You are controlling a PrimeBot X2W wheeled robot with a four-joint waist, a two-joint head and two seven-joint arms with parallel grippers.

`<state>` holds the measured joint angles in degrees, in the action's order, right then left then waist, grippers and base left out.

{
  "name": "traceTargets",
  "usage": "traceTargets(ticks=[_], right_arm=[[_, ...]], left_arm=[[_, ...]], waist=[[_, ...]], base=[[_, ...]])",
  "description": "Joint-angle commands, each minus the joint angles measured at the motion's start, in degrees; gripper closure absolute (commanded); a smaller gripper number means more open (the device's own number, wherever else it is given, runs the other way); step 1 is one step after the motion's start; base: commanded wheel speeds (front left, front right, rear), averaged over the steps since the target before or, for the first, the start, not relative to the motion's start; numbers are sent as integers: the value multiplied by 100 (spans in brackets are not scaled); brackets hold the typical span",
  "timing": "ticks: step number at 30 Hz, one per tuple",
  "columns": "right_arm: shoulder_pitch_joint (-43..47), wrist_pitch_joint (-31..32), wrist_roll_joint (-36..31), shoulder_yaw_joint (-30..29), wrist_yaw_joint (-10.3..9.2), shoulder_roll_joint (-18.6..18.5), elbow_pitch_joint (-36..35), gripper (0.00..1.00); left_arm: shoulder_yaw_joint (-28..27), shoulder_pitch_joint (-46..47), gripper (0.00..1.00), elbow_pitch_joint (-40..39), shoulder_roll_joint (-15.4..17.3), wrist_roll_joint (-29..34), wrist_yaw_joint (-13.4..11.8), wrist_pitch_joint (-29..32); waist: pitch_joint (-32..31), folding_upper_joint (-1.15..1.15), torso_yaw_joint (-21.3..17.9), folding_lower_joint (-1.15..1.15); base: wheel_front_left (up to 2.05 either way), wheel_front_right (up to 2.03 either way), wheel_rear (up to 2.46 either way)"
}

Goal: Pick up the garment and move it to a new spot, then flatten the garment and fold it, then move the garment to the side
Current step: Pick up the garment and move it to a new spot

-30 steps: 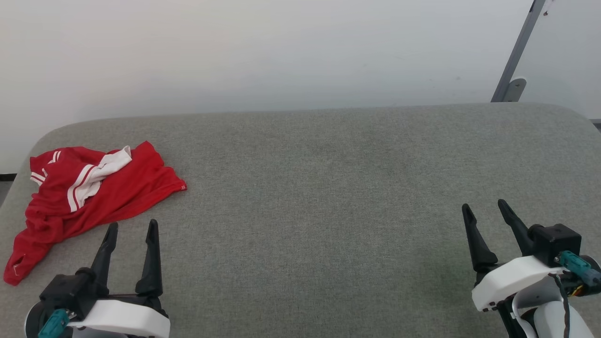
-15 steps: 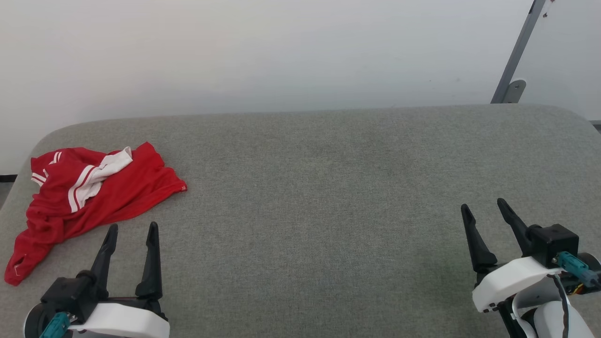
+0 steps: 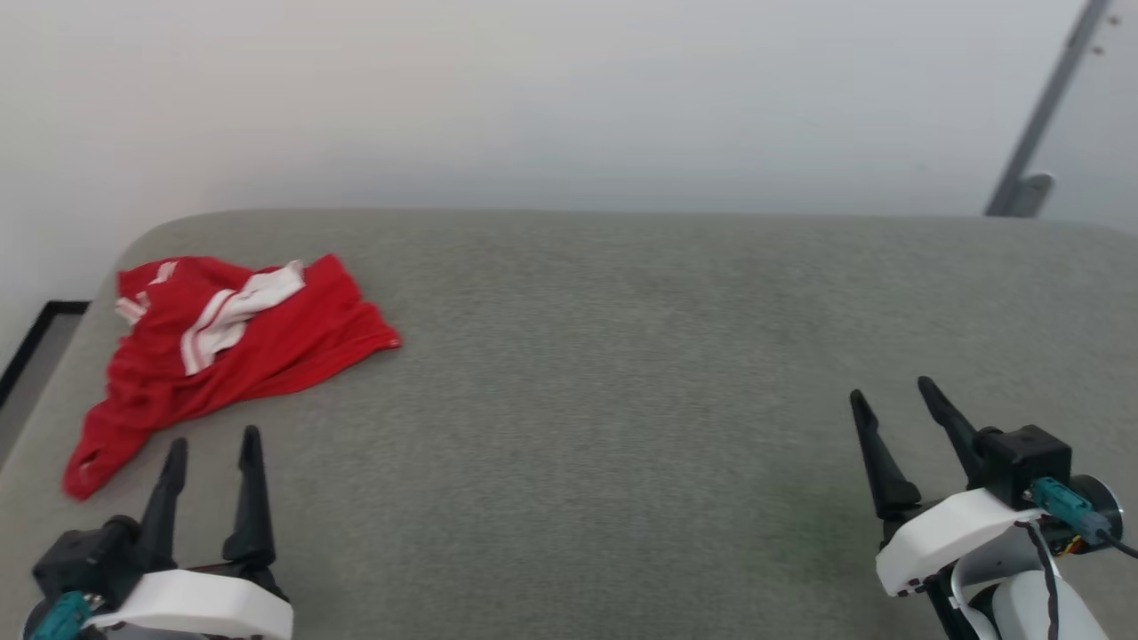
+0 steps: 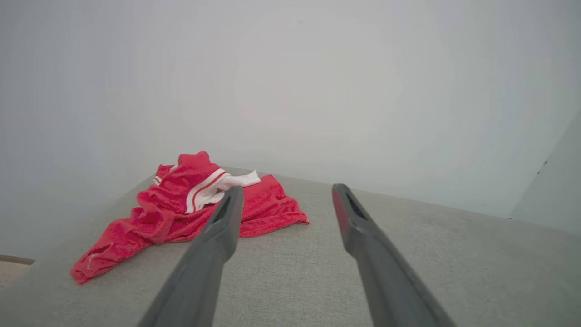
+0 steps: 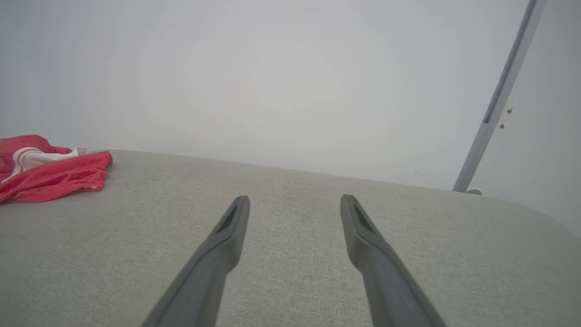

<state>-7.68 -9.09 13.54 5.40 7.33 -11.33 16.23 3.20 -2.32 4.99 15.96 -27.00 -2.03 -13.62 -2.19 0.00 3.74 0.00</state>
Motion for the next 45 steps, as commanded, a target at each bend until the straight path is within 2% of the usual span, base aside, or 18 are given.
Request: traceTargets(ticks=[1, 16, 24, 35, 45], right_arm=[[-60, -4, 16, 31, 29, 5, -33, 0], [-217, -63, 184, 594, 16, 40, 154, 0], [-275, -89, 267, 784, 16, 97, 250, 0], [-328, -123, 271, 763, 16, 113, 347, 0], [-368, -109, 218, 433, 16, 94, 307, 0]], left_arm=[[-43, -36, 0, -4, 25, -14, -22, 8], [-261, -281, 0, -121, 164, -210, -203, 180], [-299, -410, 0, -237, 186, -246, -281, 215], [-284, -420, 0, -260, 195, -284, -329, 221], [-266, 105, 0, -16, 233, -363, -224, 215]], waist=[[-35, 0, 176, 0], [-196, 0, 1503, 0], [-215, 0, 2004, 0], [-160, 0, 2273, 0], [42, 0, 2173, 0]], base=[[0, 0, 0], [0, 0, 0], [0, 0, 0], [0, 0, 0], [0, 0, 0]])
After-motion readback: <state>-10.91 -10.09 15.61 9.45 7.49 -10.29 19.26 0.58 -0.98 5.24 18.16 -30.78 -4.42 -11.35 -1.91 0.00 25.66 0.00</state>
